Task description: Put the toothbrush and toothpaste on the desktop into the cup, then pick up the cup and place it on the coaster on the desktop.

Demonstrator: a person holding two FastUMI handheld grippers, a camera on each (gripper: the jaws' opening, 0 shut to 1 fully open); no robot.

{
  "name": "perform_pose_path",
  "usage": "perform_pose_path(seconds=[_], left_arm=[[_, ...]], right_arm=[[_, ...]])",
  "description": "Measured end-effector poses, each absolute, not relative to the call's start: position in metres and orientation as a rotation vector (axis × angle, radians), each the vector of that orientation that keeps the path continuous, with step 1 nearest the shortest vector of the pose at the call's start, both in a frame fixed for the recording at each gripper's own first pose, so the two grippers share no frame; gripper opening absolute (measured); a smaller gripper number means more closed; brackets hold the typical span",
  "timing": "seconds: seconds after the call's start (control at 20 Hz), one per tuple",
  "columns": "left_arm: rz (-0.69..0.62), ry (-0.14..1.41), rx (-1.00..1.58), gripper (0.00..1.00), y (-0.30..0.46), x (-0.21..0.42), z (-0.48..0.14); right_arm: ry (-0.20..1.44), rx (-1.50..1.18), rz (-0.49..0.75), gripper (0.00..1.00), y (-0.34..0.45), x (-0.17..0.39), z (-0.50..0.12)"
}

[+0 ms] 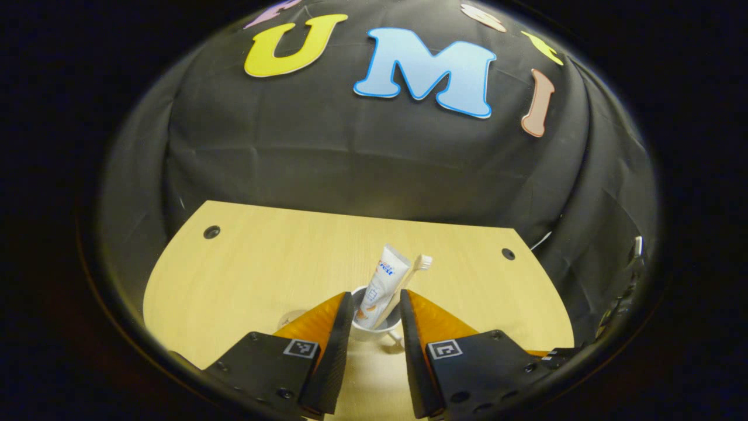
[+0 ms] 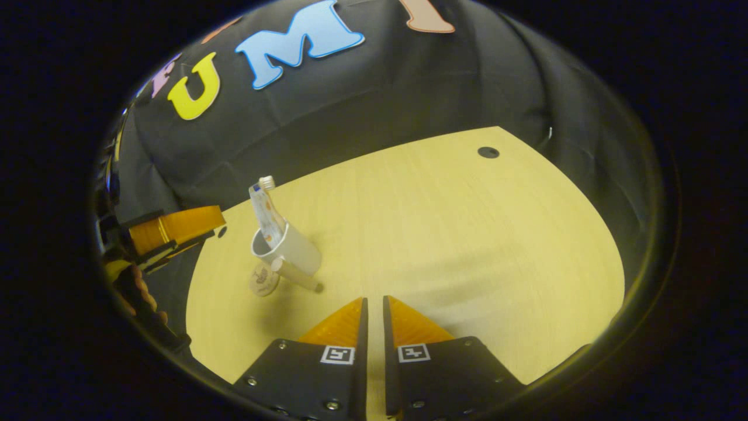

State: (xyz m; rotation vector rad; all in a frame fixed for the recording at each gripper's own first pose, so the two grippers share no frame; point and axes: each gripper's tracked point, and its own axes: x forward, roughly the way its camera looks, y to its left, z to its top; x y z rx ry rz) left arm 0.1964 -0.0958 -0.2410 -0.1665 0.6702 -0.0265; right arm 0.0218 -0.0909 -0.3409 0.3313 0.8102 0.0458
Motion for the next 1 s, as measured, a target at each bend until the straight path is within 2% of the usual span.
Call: perform_pose_path(seconds=[0.55,0.7,0.8,0.85,0.9,0.95,1.0], left_arm=[[0.068,0.702,-0.193,0.54,-0.043,0.145,-0.249],[0.089,0.711,-0.202,0.55,-0.034,0.134,-0.254],[0.102,0.718,-0.212,0.53,-0.025,0.126,-0.257],[0.109,0.722,-0.217,0.54,-0.022,0.123,-0.26],[0.117,0.726,-0.222,0.54,-0.018,0.119,-0.262],[0.125,0.73,-0.225,0.54,-0.016,0.116,-0.265],[0.133,0.734,-0.228,0.55,-0.012,0.112,-0.266]], right_arm=[[0.819,0.204,0.238,0.14,-0.026,0.052,-0.323],[0.828,0.156,0.288,0.27,-0.011,0.061,-0.323],[0.839,0.122,0.313,0.28,-0.004,0.068,-0.325],[0.856,0.11,0.333,0.32,0.001,0.069,-0.326],[0.867,0.084,0.337,0.43,0.003,0.072,-0.329],[0.875,0.059,0.347,0.49,0.005,0.076,-0.331],[0.884,0.037,0.359,0.49,0.005,0.077,-0.337]])
